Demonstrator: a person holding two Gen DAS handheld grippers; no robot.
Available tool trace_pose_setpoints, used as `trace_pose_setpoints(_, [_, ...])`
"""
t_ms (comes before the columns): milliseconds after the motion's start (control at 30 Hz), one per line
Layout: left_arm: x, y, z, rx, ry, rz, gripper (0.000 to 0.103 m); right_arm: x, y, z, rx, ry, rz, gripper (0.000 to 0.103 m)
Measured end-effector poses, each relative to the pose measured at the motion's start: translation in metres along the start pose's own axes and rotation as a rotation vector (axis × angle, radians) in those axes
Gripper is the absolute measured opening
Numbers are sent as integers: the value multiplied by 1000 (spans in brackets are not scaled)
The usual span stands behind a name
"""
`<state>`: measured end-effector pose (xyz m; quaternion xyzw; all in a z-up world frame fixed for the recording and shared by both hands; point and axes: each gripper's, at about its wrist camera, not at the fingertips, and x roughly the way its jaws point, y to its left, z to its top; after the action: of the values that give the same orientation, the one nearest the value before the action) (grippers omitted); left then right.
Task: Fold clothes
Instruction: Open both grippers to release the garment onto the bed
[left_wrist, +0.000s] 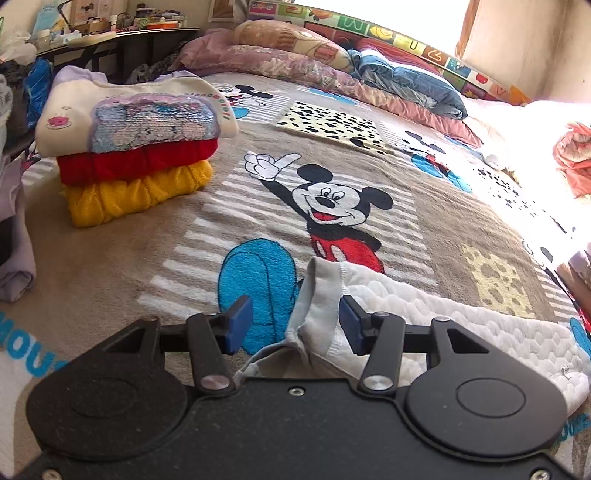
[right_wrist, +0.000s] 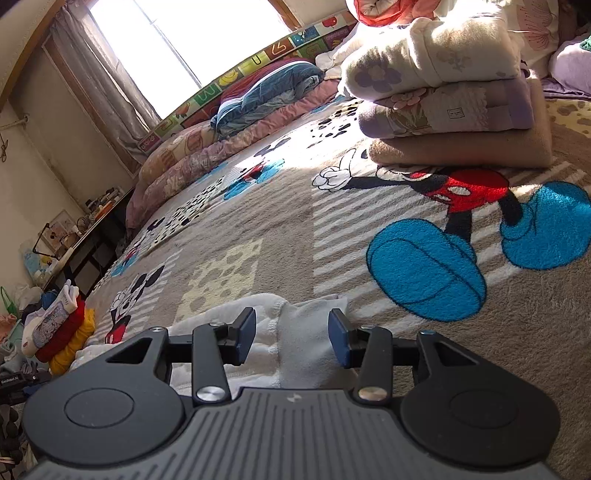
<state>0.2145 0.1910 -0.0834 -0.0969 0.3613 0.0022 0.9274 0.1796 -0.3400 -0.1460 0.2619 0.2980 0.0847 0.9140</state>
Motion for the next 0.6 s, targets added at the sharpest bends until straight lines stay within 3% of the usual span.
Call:
trace_pose_setpoints(133, [27, -18, 11, 96, 55, -36, 53, 3, 4, -2, -42, 28, -5, 51])
trace_pose_setpoints(367, [66, -42, 27, 316, 145, -55, 56, 17, 2, -5, -58, 60, -13, 51])
trace_pose_setpoints(600, [91, -66, 36, 467, 260, -122, 57, 22, -2, -12, -75, 41, -24, 28])
